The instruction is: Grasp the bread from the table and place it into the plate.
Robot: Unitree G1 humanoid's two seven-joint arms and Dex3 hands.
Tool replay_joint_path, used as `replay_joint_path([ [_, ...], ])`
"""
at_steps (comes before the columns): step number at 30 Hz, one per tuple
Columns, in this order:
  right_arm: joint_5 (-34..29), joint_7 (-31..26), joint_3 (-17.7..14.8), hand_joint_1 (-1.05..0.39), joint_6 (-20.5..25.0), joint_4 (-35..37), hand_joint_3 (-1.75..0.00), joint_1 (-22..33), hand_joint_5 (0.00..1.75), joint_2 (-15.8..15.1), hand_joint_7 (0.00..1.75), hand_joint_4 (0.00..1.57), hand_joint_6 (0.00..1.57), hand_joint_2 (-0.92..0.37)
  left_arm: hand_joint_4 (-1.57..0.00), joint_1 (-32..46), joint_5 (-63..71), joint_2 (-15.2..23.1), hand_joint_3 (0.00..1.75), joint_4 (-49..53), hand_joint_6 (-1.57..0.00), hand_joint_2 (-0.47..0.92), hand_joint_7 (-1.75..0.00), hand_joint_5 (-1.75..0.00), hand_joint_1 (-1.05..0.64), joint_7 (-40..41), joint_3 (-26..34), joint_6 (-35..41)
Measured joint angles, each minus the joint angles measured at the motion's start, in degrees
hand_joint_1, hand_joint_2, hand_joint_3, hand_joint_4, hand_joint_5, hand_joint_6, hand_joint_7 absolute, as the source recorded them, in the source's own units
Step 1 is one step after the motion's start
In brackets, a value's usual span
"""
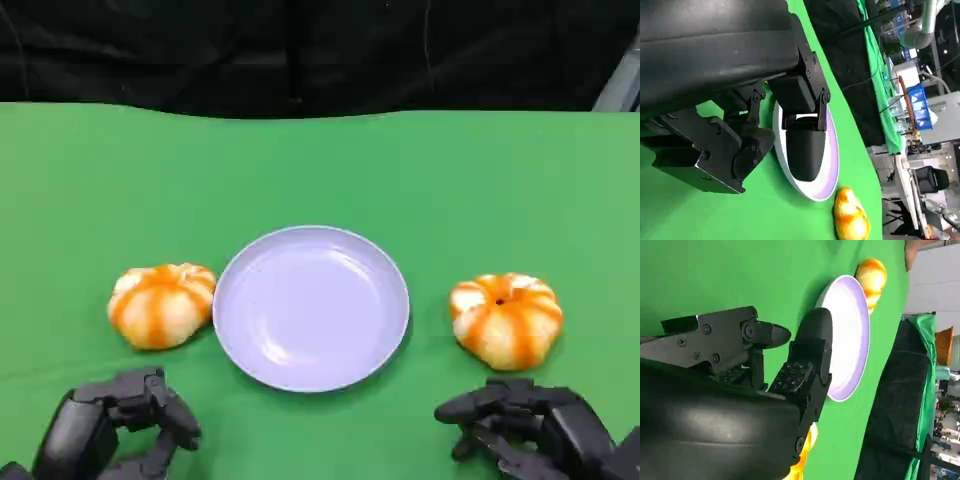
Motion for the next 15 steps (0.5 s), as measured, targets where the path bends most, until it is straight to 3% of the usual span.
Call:
replay_joint_path([
  [15,-0.1,-0.1,0.0,-0.06,-0.1,0.0,-0.38,0.0,1.17,0.0,0.41,0.82,1.05,-0.92,-0.93,0.0,-0.1,0.0,1.04,0.0,-1.04,0.63,-1.08,-1.38,0.15,-0.5,0.0,0.0],
])
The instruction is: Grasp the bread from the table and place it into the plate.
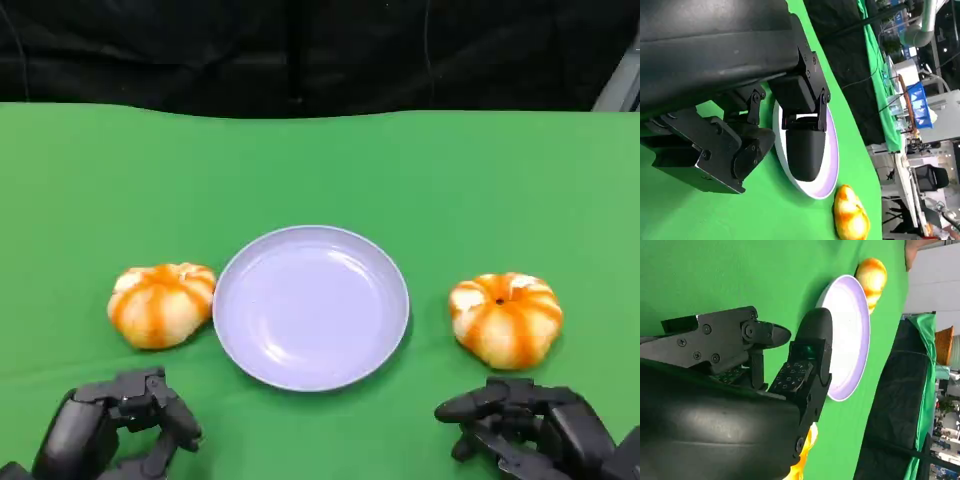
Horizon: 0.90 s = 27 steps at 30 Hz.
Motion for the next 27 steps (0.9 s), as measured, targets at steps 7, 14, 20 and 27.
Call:
replay_joint_path([
  [7,0.0,0.1,0.0,-0.07,0.0,0.0,-0.38,0.0,1.18,0.0,0.41,0.81,1.05,-0.92,-0.88,0.0,0.4,0.0,1.02,0.1,-1.0,0.62,-1.08,-1.35,0.16,0.9,0.3,-0.3],
  [14,0.0,0.0,0.0,-0.06,0.0,0.0,-0.38,0.0,1.17,0.0,0.41,0.8,1.05,-0.92,-0.81,-0.2,1.3,0.0,0.51,1.1,-1.08,0.8,-0.42,-0.92,0.07,2.3,0.6,-1.7],
  [20,0.0,0.1,0.0,-0.06,0.0,0.1,-0.38,0.0,1.17,0.0,0.41,0.8,1.05,-0.92,-0.91,-0.2,1.7,0.0,0.14,1.5,-1.02,0.92,-0.03,-0.32,-0.03,3.2,0.6,-2.3],
  [27,0.0,0.0,0.0,-0.06,0.0,0.1,-0.39,0.0,1.18,0.0,0.42,0.8,1.06,-0.92,-0.88,-0.3,1.4,-0.1,0.1,1.5,-0.76,0.92,0.0,-0.09,-0.29,3.2,0.6,-2.7],
])
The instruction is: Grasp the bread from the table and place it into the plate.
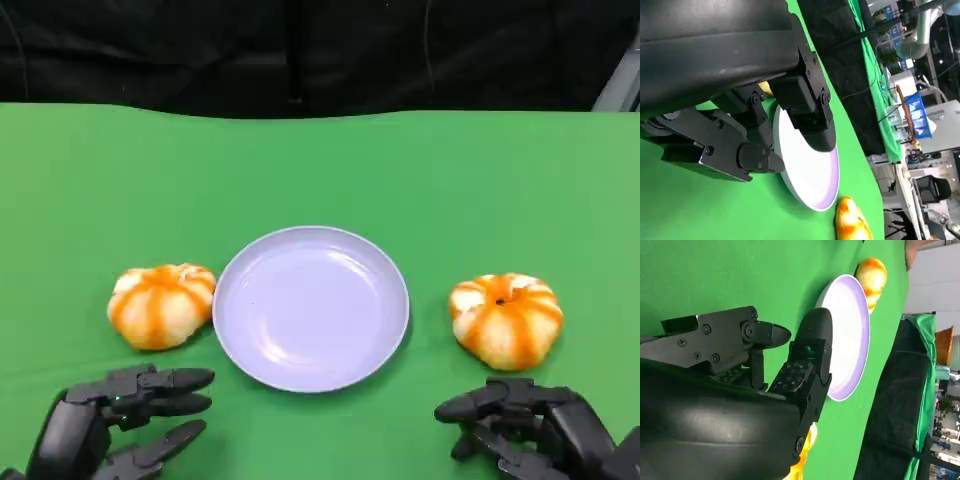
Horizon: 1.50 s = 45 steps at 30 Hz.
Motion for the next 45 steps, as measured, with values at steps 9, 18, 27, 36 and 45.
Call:
replay_joint_path([
  [9,-0.1,0.0,0.0,-0.05,0.0,1.0,-0.38,-1.3,1.2,0.0,0.43,0.79,1.06,-0.92,-0.66,-0.2,0.4,0.0,0.23,0.0,-0.47,0.92,0.0,0.0,-0.64,1.2,0.1,-0.1],
  [18,0.0,0.1,-0.1,-0.04,-0.6,1.5,-0.39,-1.5,1.2,0.0,0.44,0.79,1.05,-0.92,-0.49,-1.0,-0.1,0.0,0.32,0.0,-0.33,0.92,0.0,0.0,-0.71,1.5,0.8,-0.3],
  [27,-0.1,0.1,-0.1,-0.05,-0.9,2.3,-0.39,-2.1,1.21,0.0,0.45,0.78,1.04,-0.92,-0.46,-2.7,3.9,0.7,0.32,1.4,-0.38,0.92,-0.02,0.0,-0.73,4.6,1.7,-2.7],
  [36,-0.1,0.0,-0.1,-0.04,-1.8,3.4,-0.39,-2.4,1.21,0.0,0.46,0.78,1.04,-0.92,-0.44,-5.1,6.3,2.1,0.25,2.0,-0.35,0.92,0.0,0.0,-0.63,7.4,2.3,-6.4],
  [45,0.0,0.0,-0.1,-0.05,-1.8,3.4,-0.38,-2.5,1.21,0.0,0.47,0.79,1.04,-0.92,-0.43,-6.5,23.8,5.5,0.08,1.6,-0.38,0.92,-0.01,-0.01,-0.56,24.4,3.3,-6.8],
])
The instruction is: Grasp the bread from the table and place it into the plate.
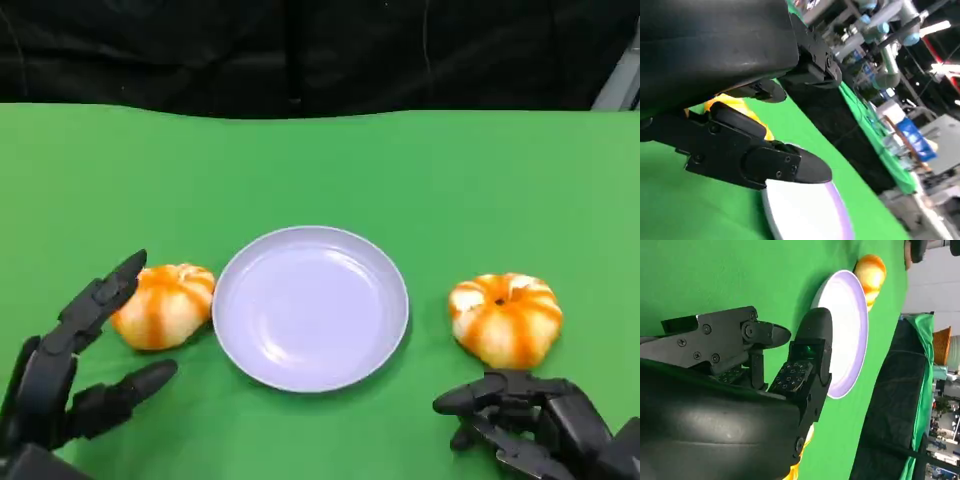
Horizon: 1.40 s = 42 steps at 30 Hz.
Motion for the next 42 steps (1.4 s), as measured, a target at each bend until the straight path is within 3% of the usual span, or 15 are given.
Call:
replay_joint_path([
  [8,0.2,0.1,-0.2,-0.05,0.0,0.0,-0.38,0.0,1.21,0.0,0.47,0.79,1.03,-0.92,-0.45,-0.7,17.3,5.2,0.1,-1.9,-0.42,0.92,-0.02,-0.01,-0.63,15.1,-4.5,5.2],
  [10,0.2,0.2,-0.2,-0.05,0.0,0.1,-0.39,0.0,1.2,0.0,0.47,0.79,1.03,-0.92,-0.43,-1.1,19.0,5.9,0.13,-2.4,-0.53,0.92,-0.05,0.0,-0.65,17.6,-5.7,6.5],
  [17,0.6,0.4,-0.6,-0.04,-0.1,0.5,-0.39,-0.1,1.2,0.0,0.47,0.8,1.03,-0.92,-0.46,-2.5,24.5,9.1,0.17,-4.4,-0.64,0.92,-0.06,-0.01,-0.68,22.6,-10.9,13.1],
  [25,0.6,0.8,-0.7,-0.03,-0.1,0.5,-0.4,-0.1,1.2,0.0,0.46,0.79,1.03,-0.92,-0.47,-4.7,27.0,10.1,0.22,-4.3,-0.67,0.92,-0.03,-0.01,-0.72,25.5,-15.6,19.9],
  [42,0.6,0.9,-1.0,-0.04,-0.3,0.5,-0.4,0.0,1.21,0.0,0.46,0.8,1.03,-0.92,-0.47,-12.8,22.4,10.2,0.27,5.2,-0.61,0.92,0.0,-0.01,-0.74,24.5,-21.2,21.4],
])
